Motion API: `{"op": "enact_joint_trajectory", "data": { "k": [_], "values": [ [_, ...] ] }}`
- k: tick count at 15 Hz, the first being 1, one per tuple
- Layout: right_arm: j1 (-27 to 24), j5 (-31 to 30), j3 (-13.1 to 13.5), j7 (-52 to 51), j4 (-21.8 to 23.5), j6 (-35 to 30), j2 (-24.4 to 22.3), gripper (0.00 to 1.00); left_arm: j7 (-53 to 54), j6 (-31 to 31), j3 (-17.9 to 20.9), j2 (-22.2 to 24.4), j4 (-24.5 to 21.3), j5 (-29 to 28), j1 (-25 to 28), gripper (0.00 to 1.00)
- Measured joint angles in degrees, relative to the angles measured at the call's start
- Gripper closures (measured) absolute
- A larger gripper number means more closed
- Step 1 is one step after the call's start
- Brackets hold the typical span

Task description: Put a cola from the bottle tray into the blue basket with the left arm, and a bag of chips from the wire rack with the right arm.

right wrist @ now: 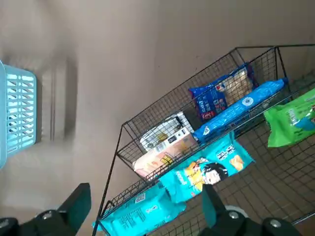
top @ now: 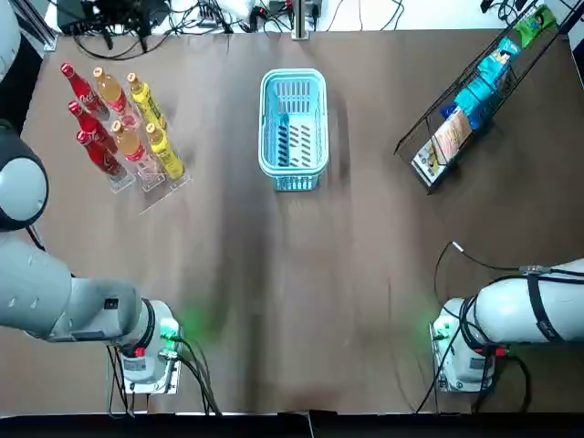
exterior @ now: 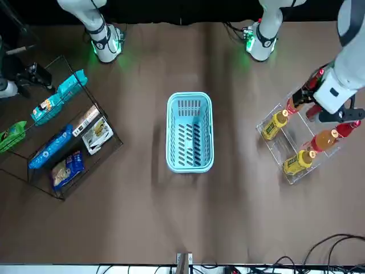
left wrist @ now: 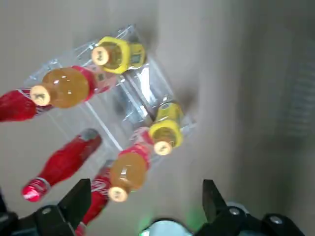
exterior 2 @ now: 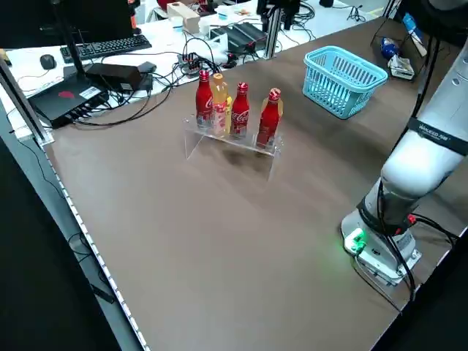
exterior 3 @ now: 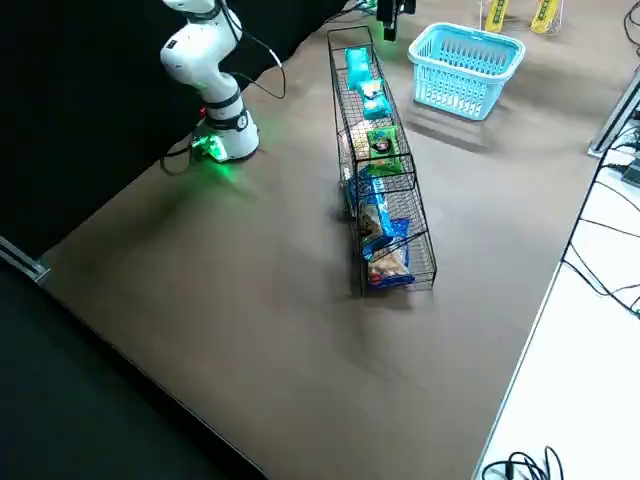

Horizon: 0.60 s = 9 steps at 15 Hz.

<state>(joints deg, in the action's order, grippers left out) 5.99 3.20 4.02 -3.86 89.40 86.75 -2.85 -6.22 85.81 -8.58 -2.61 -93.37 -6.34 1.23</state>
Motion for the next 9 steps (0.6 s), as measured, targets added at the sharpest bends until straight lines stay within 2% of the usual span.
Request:
{"op": "enact_joint_trajectory", "data": {
  "k": [3,4,9],
  "values": [
    [-0.74,-0.05,-0.01,-3.26,0.29,-0.15,0.00,0.04,7.38,0.08,-0.03,0.35,-2.50,-2.76,3.24,0.00],
    [-1.96,-0.05,0.05,-7.29,0.95,-0.50,0.06,0.07,13.22,0.76,-0.08,2.41,-5.21,-2.76,6.53,0.00],
    [-4.29,-0.82,0.19,-16.78,3.12,-0.37,0.45,0.06,23.76,8.47,-0.05,9.65,-16.11,0.92,14.14,0.00]
  ]
}}
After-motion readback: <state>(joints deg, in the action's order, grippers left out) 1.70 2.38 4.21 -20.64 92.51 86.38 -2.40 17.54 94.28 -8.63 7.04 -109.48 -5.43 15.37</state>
